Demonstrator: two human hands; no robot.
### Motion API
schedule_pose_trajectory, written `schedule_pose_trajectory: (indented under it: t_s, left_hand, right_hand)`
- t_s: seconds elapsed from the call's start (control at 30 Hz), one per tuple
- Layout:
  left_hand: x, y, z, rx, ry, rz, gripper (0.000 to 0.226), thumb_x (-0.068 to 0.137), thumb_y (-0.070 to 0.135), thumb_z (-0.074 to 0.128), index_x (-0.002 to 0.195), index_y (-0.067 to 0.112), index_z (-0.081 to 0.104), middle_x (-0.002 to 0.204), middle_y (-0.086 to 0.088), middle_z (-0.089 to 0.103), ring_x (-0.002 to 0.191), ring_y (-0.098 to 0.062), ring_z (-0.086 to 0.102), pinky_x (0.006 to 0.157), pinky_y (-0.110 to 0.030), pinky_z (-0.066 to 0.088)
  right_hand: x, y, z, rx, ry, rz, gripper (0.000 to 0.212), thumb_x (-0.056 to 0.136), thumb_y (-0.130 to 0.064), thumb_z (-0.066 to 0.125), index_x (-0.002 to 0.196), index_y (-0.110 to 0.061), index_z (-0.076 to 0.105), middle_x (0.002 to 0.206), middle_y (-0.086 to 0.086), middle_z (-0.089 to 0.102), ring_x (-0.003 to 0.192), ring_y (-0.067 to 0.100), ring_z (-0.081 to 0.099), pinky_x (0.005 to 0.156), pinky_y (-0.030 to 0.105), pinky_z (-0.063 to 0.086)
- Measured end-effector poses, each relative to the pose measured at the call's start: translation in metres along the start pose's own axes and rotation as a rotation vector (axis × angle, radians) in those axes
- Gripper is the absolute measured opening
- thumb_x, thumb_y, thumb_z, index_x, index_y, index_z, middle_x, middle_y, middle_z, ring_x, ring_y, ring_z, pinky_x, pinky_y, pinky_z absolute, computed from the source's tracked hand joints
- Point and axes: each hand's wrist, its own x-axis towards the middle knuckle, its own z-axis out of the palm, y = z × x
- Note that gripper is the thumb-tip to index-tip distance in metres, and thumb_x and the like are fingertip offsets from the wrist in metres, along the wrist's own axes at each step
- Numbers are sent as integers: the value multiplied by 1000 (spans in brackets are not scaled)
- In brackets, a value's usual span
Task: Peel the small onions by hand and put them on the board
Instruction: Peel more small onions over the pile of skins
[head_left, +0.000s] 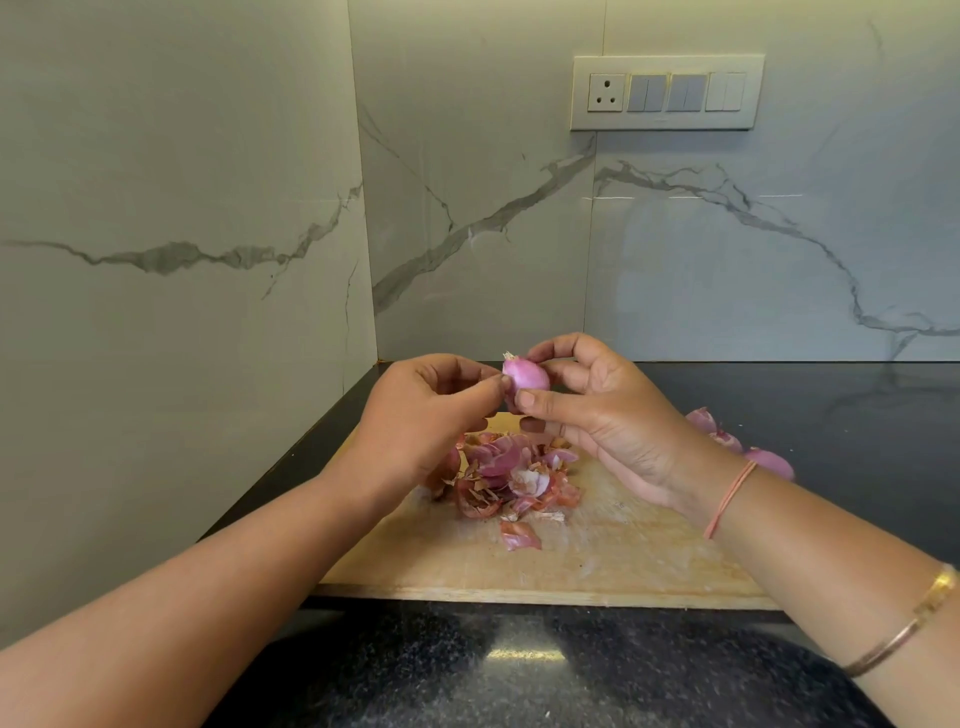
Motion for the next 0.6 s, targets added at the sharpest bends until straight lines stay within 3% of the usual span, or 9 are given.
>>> schedule_pose_trajectory:
  t_s: [0.1, 0.2, 0.33, 0.4, 0.5, 0.6]
  left_hand:
    - [1, -1, 1, -61, -1, -43, 5, 83, 19, 68, 83, 15, 72, 78, -5, 74, 82, -24, 70, 78, -32, 58]
    - [2, -2, 1, -145, -4, -88, 5, 83, 13, 69, 81, 9, 71, 81, -13, 73, 84, -30, 70, 82, -35, 57]
    - [1, -1, 2, -289, -28, -165, 9, 82, 7, 67, 73, 8, 68, 76, -11, 72, 70, -17, 70, 59, -20, 56]
    - [1, 0, 3, -353, -32, -186, 10, 82, 3, 66, 72, 5, 66, 72, -10, 71, 67, -14, 69, 60, -18, 56]
    - [3, 0, 4, -299, -8, -141, 13, 81, 0, 67, 68, 5, 67, 71, -11, 70, 69, -19, 69, 70, -24, 59]
    - [3, -1, 3, -128, 42, -69, 21, 79, 1, 68, 61, 12, 71, 69, -13, 70, 73, -33, 69, 80, -44, 57]
  right_hand:
    - [0, 2, 1, -109, 19, -37, 35, 74, 3, 72, 98, -16, 55, 106, 10, 69, 93, 24, 65, 84, 38, 55]
    - [-1, 2, 2, -158, 34, -75, 37, 72, 4, 75, 95, -18, 55, 101, 5, 69, 85, 19, 68, 80, 32, 55]
    - [-1, 1, 5, -241, 55, -125, 38, 71, 6, 76, 92, -16, 54, 101, 5, 67, 80, 16, 69, 71, 28, 58]
    - [-1, 0, 7, -288, 52, -158, 37, 71, 6, 76, 90, -17, 53, 100, 3, 66, 80, 14, 70, 70, 31, 59]
    - [-2, 1, 8, -375, 62, -213, 39, 70, 4, 77, 86, -21, 52, 98, 2, 67, 83, 15, 71, 76, 42, 59]
    - [-2, 3, 10, -471, 98, -252, 42, 68, -1, 81, 83, -28, 52, 92, 0, 69, 83, 15, 72, 77, 47, 58]
